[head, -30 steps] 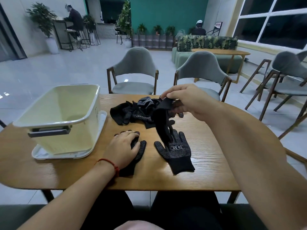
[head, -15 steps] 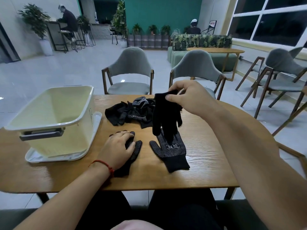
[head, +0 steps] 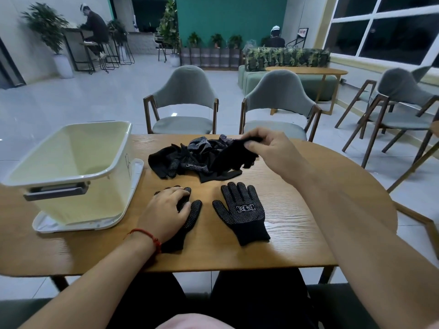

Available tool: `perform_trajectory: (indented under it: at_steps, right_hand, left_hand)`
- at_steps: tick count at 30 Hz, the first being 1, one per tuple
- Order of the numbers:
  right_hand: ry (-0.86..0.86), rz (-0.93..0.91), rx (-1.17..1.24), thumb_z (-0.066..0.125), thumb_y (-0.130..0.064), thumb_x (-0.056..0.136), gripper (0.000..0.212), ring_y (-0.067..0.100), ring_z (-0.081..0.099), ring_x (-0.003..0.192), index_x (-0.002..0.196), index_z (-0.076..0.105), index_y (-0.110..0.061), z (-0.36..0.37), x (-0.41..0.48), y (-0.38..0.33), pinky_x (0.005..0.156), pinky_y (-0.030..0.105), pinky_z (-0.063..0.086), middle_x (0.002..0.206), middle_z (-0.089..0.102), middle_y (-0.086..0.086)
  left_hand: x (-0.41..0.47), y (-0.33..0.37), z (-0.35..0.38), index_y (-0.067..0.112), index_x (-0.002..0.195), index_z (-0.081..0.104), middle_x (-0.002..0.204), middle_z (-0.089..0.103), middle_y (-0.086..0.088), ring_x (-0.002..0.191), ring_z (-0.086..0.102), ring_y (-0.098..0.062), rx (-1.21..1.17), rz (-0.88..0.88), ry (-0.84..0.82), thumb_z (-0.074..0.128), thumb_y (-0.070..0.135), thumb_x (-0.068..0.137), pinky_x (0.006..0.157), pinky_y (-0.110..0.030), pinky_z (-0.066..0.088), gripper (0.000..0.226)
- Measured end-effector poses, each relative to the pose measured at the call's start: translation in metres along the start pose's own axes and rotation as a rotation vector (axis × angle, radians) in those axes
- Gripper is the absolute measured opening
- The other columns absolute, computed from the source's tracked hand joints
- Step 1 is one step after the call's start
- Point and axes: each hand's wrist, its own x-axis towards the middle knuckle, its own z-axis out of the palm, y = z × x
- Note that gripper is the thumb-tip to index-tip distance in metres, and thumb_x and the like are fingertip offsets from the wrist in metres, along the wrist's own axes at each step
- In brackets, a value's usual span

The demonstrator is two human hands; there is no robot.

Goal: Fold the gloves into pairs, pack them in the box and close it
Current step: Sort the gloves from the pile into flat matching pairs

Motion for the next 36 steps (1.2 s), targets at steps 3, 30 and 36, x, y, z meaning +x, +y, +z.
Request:
perform_trajectory:
  at_steps: [3, 30, 36]
  right_hand:
    - [-0.145, 0.072, -0.108, 0.072, -0.005, 0.091, 0.021, 0.020, 0.071, 0.087, 0.094, 0.079, -0.024, 0.008, -0.031, 0.023, 0.095, 0.055, 0.057, 0.092, 0.078, 0.001]
    - [-0.133, -0.109, -0.500, 0.052, -0.021, 0.097, 0.030, 0.005, 0.062, 0.111, 0.112, 0.075, -0.032, 0.053, -0.113, 0.085, 0.102, 0.036, 0.050, 0.113, 0.071, -0.021]
    - [-0.057, -0.132, -0.455, 0.054, -0.014, 0.104, 0.028, 0.004, 0.063, 0.114, 0.118, 0.073, -0.029, 0.054, -0.115, 0.087, 0.103, 0.035, 0.050, 0.116, 0.071, -0.018]
  left_hand:
    - [0.000, -0.001, -0.001, 0.029, 0.133, 0.069, 0.144, 0.063, 0.009, 0.139, 0.051, -0.011, -0.007, 0.002, 0.000, 0.060, 0.042, 0.100, 0.116, -0.036, 0.038, 0.037]
    - [-0.005, 0.026, -0.026, 0.031, 0.102, 0.074, 0.099, 0.068, 0.015, 0.102, 0.061, -0.014, 0.099, 0.341, 0.015, 0.048, 0.049, 0.099, 0.097, -0.036, 0.046, 0.032]
    - [-0.014, 0.057, -0.002, 0.037, 0.113, 0.066, 0.109, 0.063, 0.014, 0.107, 0.056, -0.015, 0.011, 0.257, -0.164, 0.044, 0.078, 0.091, 0.097, -0.041, 0.046, 0.051]
